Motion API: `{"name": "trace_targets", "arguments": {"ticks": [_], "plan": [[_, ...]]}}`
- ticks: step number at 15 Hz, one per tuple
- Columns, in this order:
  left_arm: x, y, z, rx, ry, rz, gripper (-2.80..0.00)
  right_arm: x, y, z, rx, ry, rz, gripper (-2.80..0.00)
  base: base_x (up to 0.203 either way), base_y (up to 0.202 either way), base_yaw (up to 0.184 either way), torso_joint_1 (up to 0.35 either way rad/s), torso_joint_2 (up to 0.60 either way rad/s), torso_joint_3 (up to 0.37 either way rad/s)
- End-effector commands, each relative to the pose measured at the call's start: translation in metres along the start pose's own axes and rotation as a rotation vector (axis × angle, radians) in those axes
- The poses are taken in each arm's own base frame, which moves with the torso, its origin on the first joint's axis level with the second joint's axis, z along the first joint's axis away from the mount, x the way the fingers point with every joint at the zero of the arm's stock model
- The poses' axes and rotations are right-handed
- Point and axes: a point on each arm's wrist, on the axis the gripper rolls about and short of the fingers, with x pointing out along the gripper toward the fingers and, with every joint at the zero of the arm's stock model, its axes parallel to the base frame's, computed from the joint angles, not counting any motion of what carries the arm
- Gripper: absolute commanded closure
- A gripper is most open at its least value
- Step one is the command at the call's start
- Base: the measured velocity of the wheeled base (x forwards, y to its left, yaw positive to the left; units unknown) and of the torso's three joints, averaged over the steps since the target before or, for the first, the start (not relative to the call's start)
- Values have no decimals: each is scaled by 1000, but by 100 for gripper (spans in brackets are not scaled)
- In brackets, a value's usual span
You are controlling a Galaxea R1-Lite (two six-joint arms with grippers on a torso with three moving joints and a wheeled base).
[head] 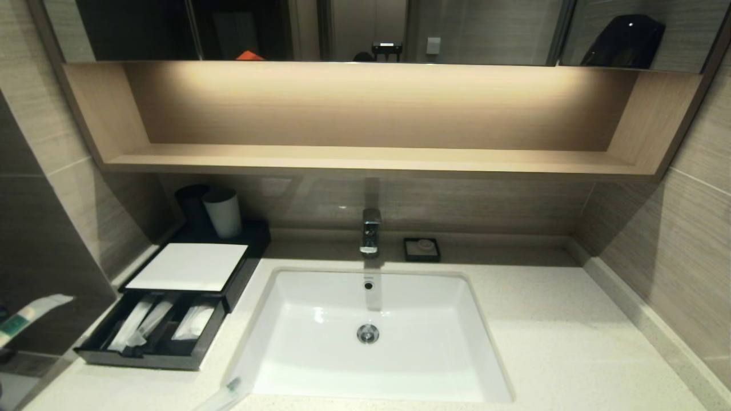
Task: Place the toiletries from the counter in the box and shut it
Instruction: Pick up the bathroom toiletry, then place the bathroom toiletry into the drawer
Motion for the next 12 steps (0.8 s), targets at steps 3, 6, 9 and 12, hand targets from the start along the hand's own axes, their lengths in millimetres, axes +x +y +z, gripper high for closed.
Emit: {"name": "trace_targets", "arguments": {"ticks": [3,6,9,12], "plan": [[-10,-26,45,-155,-46,6,0,0,0,0,0,0,0,0,0,0,0,0,0,0],[-3,-46,85,-299,-59,-29,0,0,0,0,0,0,0,0,0,0,0,0,0,0],[6,-79,116,-311,-5,-65,0,0,0,0,0,0,0,0,0,0,0,0,0,0],[12,-97,124,-333,83,-57,0,0,0,0,0,0,0,0,0,0,0,0,0,0]]}}
